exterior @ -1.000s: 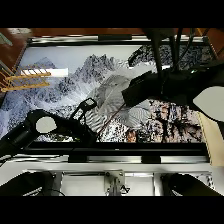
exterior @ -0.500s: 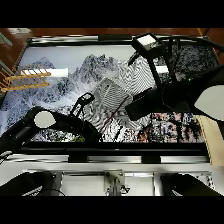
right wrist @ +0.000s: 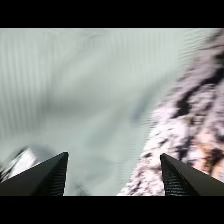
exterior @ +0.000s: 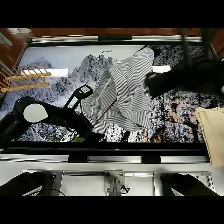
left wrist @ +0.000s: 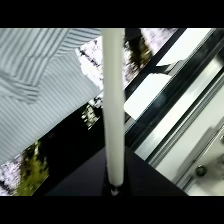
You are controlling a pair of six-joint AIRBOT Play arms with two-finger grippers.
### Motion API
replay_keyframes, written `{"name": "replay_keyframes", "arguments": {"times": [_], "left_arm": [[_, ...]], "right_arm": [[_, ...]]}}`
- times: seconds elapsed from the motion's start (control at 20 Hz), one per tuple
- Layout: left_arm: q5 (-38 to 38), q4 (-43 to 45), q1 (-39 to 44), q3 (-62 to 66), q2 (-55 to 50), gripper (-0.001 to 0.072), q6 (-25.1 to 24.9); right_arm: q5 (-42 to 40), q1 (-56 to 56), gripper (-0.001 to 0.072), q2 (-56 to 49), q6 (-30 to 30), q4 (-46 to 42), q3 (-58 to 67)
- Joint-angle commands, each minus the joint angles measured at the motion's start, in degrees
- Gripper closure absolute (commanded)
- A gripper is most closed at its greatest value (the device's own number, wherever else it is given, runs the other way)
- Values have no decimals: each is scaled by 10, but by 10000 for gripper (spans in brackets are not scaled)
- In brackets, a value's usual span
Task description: Fold the shirts.
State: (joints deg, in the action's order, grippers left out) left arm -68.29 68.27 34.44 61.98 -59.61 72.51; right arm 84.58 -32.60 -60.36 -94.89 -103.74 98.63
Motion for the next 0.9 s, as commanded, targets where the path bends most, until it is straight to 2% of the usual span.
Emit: {"name": "replay_keyframes", "arguments": {"times": [0.0, 0.15, 0.2, 0.25, 0.3, 0.35, 0.4, 0.45, 0.5, 0.6, 0.7, 0.85], "left_arm": [[-40, 56, 0, 11, 0, 650, -25], [-40, 60, -2, 11, 0, 650, -42], [-40, 60, -2, 11, 0, 650, -51], [-42, 62, -2, 12, 0, 650, -62], [-46, 70, -2, 14, 0, 650, -76], [-50, 83, -2, 17, -1, 650, -84], [-56, 101, -2, 22, -1, 650, -95], [-60, 116, -2, 26, -2, 650, -104], [-64, 135, -2, 31, -2, 650, -106], [-79, 170, -2, 40, -2, 650, -127], [-78, 187, -6, 42, -2, 650, -127], [-79, 216, -6, 41, -3, 650, -134]], "right_arm": [[-19, 177, 30, 0, 37, 15, 24], [-5, 399, 38, -58, 113, 165, 24], [15, 450, 142, -87, 132, 209, 24], [43, 487, 267, -118, 183, 264, 24], [71, 506, 269, -144, 285, 324, 24], [114, 511, 240, -166, 422, 388, 24], [162, 504, 236, -184, 589, 450, 24], [189, 489, 236, -195, 727, 493, 24], [193, 466, 236, -201, 787, 497, 24], [173, 402, 97, -204, 833, 435, 24], [151, 358, 97, -204, 869, 379, 24], [97, 323, 97, -204, 880, 322, 24]]}}
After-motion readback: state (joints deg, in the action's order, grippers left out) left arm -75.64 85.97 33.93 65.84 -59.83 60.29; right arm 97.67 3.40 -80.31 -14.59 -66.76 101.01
